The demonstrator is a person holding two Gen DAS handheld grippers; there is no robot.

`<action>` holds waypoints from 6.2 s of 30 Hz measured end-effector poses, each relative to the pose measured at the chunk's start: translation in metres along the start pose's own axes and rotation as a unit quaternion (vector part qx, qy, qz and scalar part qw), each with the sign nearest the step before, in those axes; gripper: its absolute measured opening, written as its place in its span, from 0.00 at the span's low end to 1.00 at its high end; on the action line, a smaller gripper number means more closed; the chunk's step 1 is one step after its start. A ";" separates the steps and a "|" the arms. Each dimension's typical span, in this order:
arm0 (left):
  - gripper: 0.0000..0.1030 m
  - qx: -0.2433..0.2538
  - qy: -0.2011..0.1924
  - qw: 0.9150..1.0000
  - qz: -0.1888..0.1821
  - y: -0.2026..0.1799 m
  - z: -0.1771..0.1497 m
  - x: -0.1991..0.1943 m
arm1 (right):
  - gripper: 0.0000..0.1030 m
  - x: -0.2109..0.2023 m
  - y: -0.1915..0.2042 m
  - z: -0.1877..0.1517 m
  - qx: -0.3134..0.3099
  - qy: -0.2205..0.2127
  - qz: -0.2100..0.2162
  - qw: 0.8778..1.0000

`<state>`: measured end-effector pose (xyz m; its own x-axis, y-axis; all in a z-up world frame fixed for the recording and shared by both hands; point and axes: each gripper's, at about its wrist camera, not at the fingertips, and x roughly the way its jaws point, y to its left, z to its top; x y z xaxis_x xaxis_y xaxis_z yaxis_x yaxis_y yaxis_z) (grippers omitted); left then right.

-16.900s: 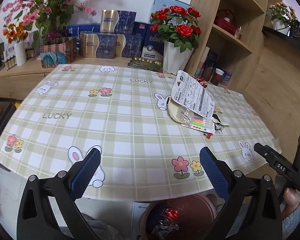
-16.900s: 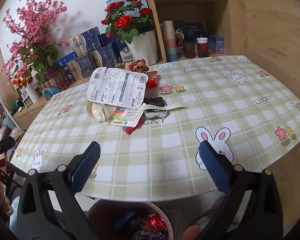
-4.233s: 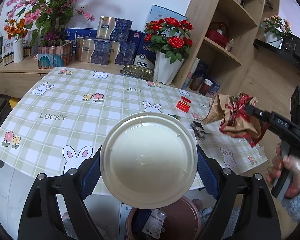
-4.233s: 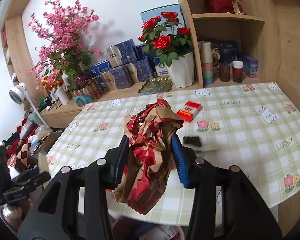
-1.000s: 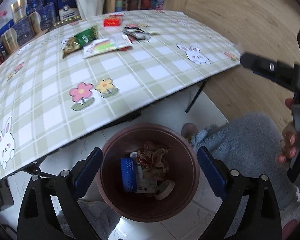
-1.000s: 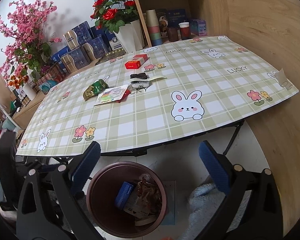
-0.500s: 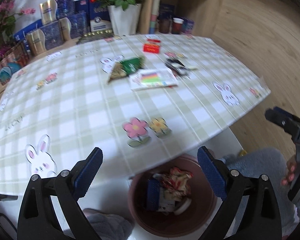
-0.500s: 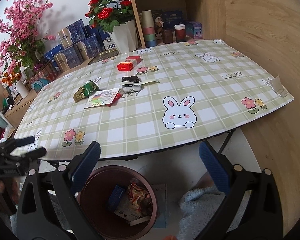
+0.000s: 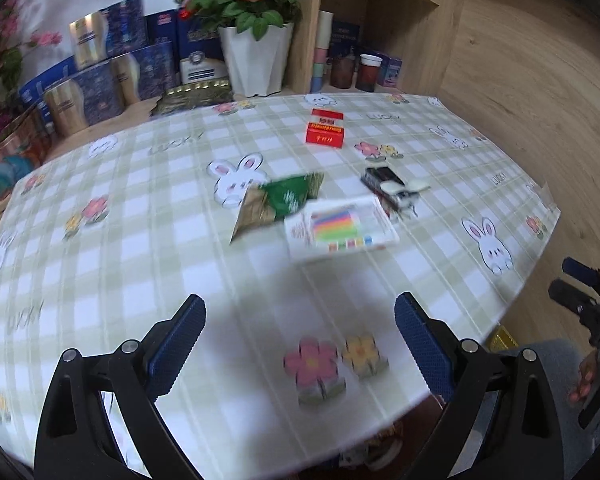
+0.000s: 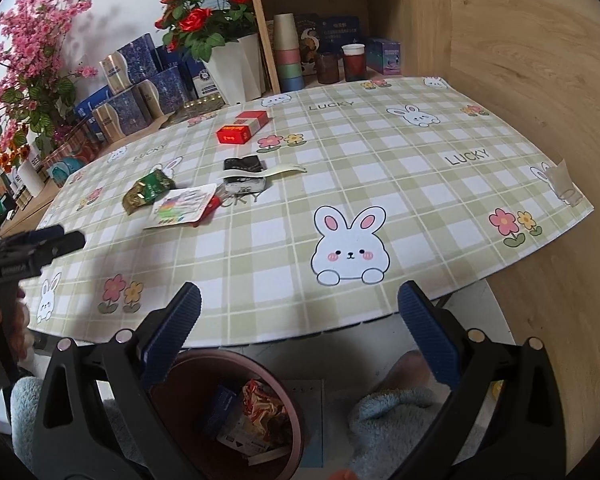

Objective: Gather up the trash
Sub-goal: 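Move both tools back over the table toward the green packet, then grasp the green-and-gold snack wrapper with the left tool, then grasp the colored pen card with the right tool while the left tool holds the wrapper, then carry the wrapper and pen card with both tools over the brown bin, then open both tools to drop the pen card and wrapper into the bin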

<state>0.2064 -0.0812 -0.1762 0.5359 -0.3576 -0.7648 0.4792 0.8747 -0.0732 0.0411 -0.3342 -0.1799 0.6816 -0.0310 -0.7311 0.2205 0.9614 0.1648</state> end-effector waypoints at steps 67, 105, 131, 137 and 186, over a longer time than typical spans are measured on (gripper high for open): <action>0.39 -0.020 0.022 0.998 -0.052 0.028 0.083 0.079 | 0.94 0.036 0.000 0.032 -0.001 0.003 -0.011 1.000; 0.39 -0.065 0.018 0.997 -0.038 0.091 0.017 0.023 | 0.55 0.189 0.175 0.095 -0.373 0.182 0.124 0.901; 0.39 -0.064 0.002 0.997 -0.031 0.071 -0.008 -0.027 | 0.50 0.103 0.118 0.081 -0.185 0.090 0.122 0.971; 0.39 -0.069 -0.008 0.996 -0.047 0.050 -0.024 -0.048 | 0.50 0.045 0.071 0.049 -0.140 0.064 0.120 0.981; 0.39 -0.052 0.034 0.997 -0.045 -0.043 -0.131 -0.078 | 0.94 -0.016 0.050 -0.048 -0.102 0.038 0.032 0.994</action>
<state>0.0526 -0.0482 -0.1975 0.4438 -0.4166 -0.7934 0.4466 0.8704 -0.2072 0.0078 -0.2722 -0.1915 0.6328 0.0446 -0.7730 0.0270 0.9965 0.0795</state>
